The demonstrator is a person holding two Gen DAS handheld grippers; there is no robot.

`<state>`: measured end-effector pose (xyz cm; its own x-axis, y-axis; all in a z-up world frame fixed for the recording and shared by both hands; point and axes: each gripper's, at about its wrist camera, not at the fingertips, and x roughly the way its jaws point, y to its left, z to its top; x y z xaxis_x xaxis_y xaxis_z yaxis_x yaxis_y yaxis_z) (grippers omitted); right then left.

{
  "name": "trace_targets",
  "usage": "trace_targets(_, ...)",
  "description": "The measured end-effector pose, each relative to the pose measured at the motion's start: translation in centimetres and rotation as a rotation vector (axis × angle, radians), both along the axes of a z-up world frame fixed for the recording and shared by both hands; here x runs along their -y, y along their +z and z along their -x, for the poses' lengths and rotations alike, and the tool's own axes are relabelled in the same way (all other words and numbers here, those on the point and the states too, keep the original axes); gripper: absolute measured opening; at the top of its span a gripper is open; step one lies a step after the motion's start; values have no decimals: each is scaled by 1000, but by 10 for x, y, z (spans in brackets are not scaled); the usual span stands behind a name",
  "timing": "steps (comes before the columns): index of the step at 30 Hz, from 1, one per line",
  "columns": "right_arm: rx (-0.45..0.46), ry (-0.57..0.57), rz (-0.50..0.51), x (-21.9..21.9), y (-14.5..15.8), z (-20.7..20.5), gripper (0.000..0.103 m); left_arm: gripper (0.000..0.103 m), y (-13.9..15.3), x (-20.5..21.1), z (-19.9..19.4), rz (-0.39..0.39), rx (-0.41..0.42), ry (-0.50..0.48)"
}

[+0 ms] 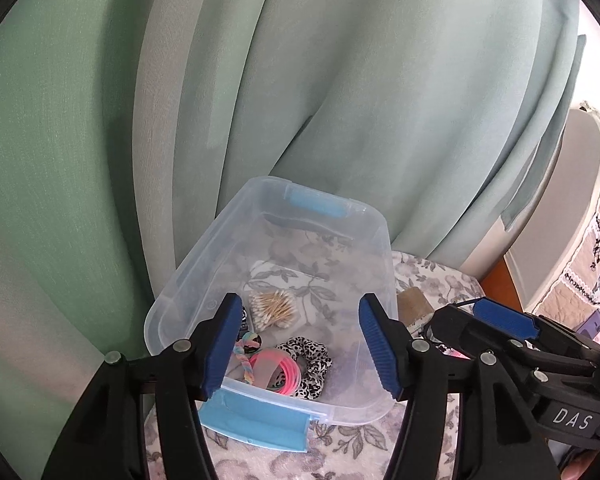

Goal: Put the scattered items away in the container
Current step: 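Lower the hair ties into the box with the left tool while the right tool drops the swab bag in, then move both tools back toward the pink curler and white clip on the bed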

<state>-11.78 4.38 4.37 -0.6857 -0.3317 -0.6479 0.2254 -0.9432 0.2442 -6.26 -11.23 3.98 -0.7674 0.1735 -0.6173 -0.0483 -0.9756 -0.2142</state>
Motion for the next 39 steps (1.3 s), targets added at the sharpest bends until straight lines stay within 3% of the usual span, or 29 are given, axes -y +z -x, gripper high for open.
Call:
trace_targets(5, -28, -16, 15, -12, 8, -16, 78, 62, 12, -15, -11, 29, -22, -20)
trace_targets(13, -69, -70, 47, -43, 18, -43, 89, 67, 29, -45, -28, 73, -54, -54)
trace_targets(20, -90, -115, 81, -73, 22, -61, 90, 68, 37, -78, -39, 121, -67, -102)
trace_targets(24, -98, -156, 112, -96, 21, -72, 103, 71, 38, -98, -43, 145, -69, -132)
trace_targets(39, -71, -263, 162, -166, -1, -91, 103, 72, 23, -169, -41, 232, -19, -204)
